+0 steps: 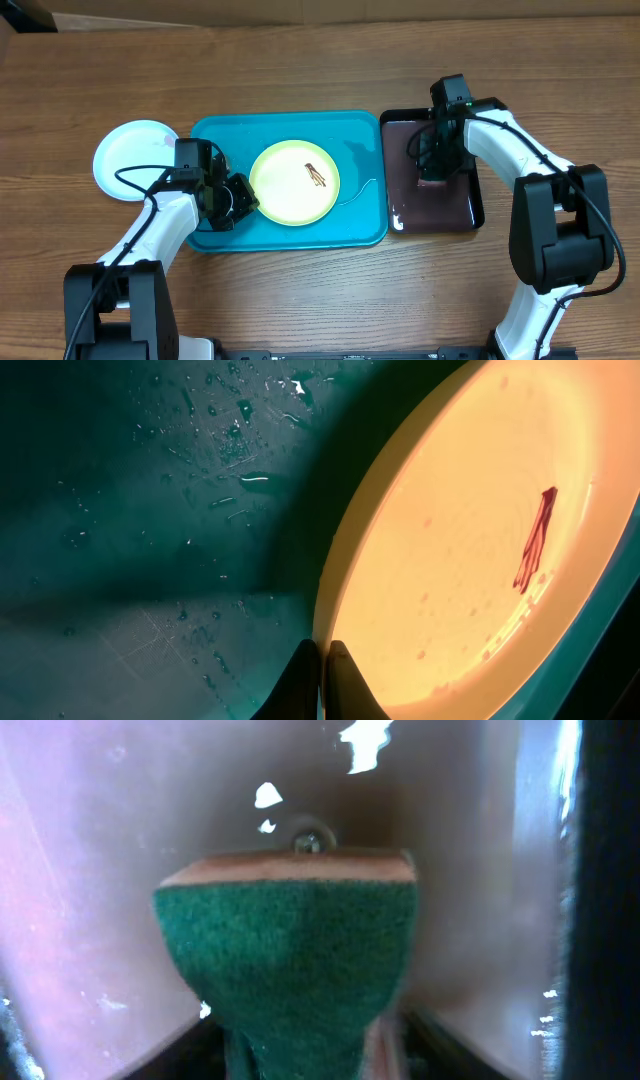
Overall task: Clean dirty plates on tray and stack at the side
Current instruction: 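Lower the right gripper into the black tray and grasp the green sponge, then rub the sponge in the black tray water with the right gripper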
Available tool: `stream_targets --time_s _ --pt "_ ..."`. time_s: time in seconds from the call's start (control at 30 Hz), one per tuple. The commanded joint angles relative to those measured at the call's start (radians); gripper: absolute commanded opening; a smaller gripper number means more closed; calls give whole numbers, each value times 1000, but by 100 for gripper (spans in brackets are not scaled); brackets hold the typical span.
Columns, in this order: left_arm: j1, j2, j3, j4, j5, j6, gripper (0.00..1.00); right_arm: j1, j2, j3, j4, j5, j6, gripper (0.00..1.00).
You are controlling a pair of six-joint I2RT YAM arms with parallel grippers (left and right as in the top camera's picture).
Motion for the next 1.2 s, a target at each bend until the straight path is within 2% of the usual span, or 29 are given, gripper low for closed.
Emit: stream_targets --time_s 0.0,0.07,0.1,0.13,0.4,0.8,0.87,0.93,1.1,1.17 --pt "-5 3 -5 -1 12 -5 4 5 -4 -13 19 -14 2 34" --pt "-5 3 -6 -4 12 -5 4 5 -6 10 5 -14 2 17" --pt "-5 3 -6 -6 11 -5 4 5 -7 28 -11 -14 2 5" --pt "-5 3 -5 -6 11 -5 4 4 -10 55 -37 -14 1 4" --pt "-5 3 -5 -6 8 -5 8 5 -50 222 -199 -14 -30 4" --pt "-5 3 -6 -6 -16 -5 14 5 -60 217 -241 -14 -52 4" --pt "-5 3 -6 -6 -19 -5 11 5 -60 217 -242 -14 -52 4" --pt "-5 3 -6 -5 -19 -5 4 5 -60 217 -242 -14 -52 4" --pt "-6 4 -6 -6 -19 -5 4 5 -60 217 -246 -14 -52 4" --pt "-11 4 -6 -5 -19 -5 4 5 -60 217 -248 -14 -52 8"
